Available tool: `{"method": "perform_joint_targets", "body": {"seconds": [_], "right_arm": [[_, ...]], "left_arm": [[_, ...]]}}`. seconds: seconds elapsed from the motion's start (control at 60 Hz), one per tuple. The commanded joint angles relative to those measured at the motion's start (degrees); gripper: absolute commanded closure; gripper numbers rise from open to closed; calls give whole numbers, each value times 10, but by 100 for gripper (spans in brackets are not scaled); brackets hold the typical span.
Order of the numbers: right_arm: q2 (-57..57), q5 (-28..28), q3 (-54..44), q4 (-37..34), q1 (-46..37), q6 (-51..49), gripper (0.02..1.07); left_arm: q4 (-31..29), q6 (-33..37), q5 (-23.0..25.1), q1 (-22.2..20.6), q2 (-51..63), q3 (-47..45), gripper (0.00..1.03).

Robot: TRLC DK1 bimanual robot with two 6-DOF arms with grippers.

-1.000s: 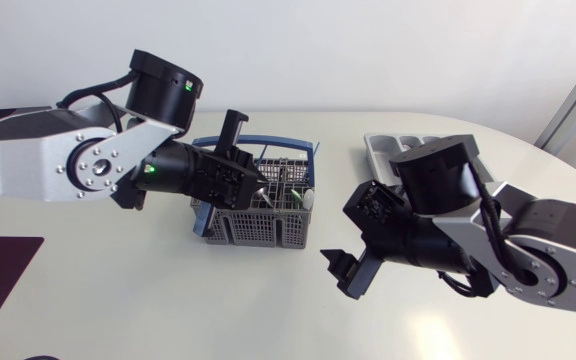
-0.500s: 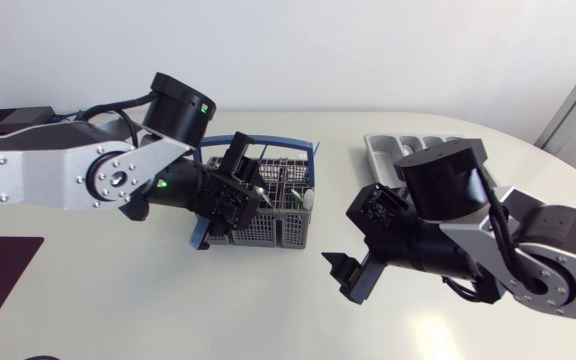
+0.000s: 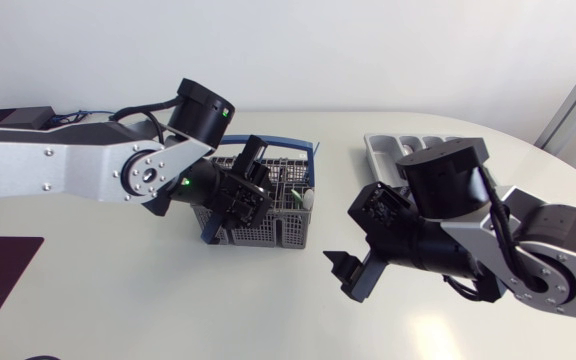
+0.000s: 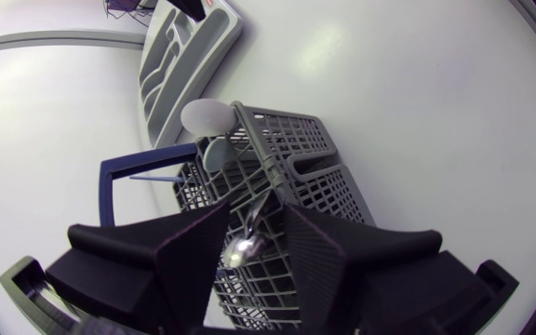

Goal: Unload the cutlery basket into the drawer organizer.

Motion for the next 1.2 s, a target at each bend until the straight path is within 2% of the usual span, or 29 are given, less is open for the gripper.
{"method": "perform_joint_targets", "body": {"seconds": [0.0, 0.317, 0.433, 0.85, 1.183], "right_arm": [[7, 0, -12, 6, -4, 1, 7], [11, -3, -15, 11, -10, -4, 7], [11, -3, -19, 13, -12, -4, 7], [7, -3, -26, 15, -14, -4, 7], [-5, -3, -31, 14, -10, 0, 7]], "left_arm": [[9, 22, -4, -3, 18, 18, 81], [15, 19, -21, -7, 35, 30, 96], [12, 17, -23, -7, 34, 36, 99], [11, 20, -22, -5, -1, 31, 99], [-20, -9, 11, 1, -38, 33, 99]]}}
